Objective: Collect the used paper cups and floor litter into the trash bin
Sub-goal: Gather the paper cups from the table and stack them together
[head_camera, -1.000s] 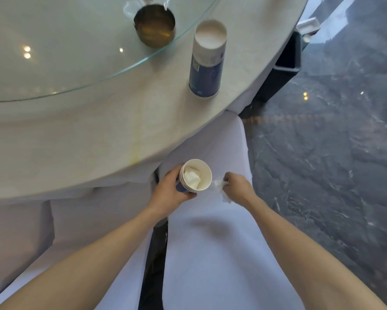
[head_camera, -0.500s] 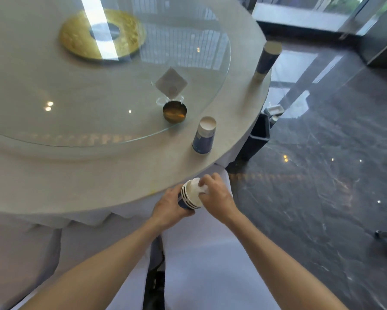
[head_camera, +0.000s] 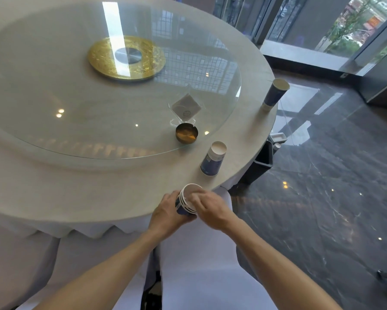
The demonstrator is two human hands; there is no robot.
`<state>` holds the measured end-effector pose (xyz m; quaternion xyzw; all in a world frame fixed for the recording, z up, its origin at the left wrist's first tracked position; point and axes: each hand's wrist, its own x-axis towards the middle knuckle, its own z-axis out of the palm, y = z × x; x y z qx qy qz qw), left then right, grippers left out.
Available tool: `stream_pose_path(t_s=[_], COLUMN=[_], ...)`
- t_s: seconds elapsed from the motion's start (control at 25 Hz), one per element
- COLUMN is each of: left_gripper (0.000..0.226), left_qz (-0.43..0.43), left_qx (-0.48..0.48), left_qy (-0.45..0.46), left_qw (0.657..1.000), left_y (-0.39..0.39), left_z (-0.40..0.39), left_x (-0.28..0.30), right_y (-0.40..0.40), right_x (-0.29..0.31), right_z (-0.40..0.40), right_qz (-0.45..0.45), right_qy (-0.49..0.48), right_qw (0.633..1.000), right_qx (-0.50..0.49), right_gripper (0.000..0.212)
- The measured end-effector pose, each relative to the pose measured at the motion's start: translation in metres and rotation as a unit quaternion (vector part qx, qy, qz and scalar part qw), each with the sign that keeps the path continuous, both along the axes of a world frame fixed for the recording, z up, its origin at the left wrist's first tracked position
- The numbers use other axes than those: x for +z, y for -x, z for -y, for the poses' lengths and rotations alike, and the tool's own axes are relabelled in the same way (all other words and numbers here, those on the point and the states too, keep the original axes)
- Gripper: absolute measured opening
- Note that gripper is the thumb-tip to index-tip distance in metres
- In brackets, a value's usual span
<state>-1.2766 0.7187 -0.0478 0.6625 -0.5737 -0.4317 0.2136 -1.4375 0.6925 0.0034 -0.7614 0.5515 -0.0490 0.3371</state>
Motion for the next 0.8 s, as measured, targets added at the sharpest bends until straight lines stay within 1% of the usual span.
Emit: stream_pose_path(t_s=[0.04,0.12,0.16,0.2,0.24,0.28,0.36,0.4,0.48,0.56,0.64,0.72,0.8], left_gripper=[0.074,0.073,0.072,0.072,0.073,0.073,0.074,0.074,0.073,0.073,0.072,0.071,0.071], left_qz=[-0.007,-0.023,-0.032,-0.04,-0.049,-0.057,-0.067,-0.071,-0.078,-0.075,-0.073,-0.076,-0.079], left_qx=[0.012,0.027,0.033,0.039,0.046,0.053,0.07,0.078,0.089,0.096,0.099,0.099,0.095], left_qy=[0.008,0.021,0.025,0.027,0.027,0.024,0.022,0.021,0.018,0.015,0.014,0.014,0.014], left_qw=[1.0,0.999,0.999,0.998,0.997,0.997,0.995,0.994,0.993,0.992,0.992,0.992,0.992], left_y=[-0.002,-0.008,-0.011,-0.014,-0.017,-0.02,-0.024,-0.026,-0.03,-0.035,-0.04,-0.043,-0.042], left_z=[0.005,0.016,0.021,0.026,0.03,0.033,0.038,0.038,0.037,0.033,0.03,0.028,0.026], left_x=[0.002,0.004,0.005,0.007,0.009,0.011,0.013,0.013,0.011,0.008,0.007,0.006,0.009], right_y=[0.002,0.009,0.014,0.018,0.021,0.024,0.029,0.03,0.034,0.04,0.049,0.059,0.069], right_x=[0.007,0.015,0.019,0.02,0.02,0.02,0.019,0.018,0.008,-0.009,-0.021,-0.022,-0.021], right_z=[0.011,0.042,0.059,0.075,0.09,0.104,0.129,0.138,0.149,0.151,0.143,0.134,0.123], right_qz=[0.013,0.044,0.041,0.013,-0.037,-0.101,-0.212,-0.251,-0.319,-0.358,-0.357,-0.355,-0.336], right_qy=[0.051,0.162,0.202,0.217,0.21,0.198,0.179,0.177,0.171,0.139,0.135,0.165,0.15], right_qw=[0.998,0.98,0.971,0.968,0.971,0.971,0.961,0.952,0.93,0.92,0.923,0.92,0.929], right_qx=[-0.036,-0.108,-0.123,-0.125,-0.111,-0.084,-0.014,0.019,0.067,0.076,0.039,-0.002,-0.05], right_gripper=[0.037,0.032,0.034,0.042,0.053,0.066,0.085,0.091,0.096,0.092,0.08,0.063,0.056])
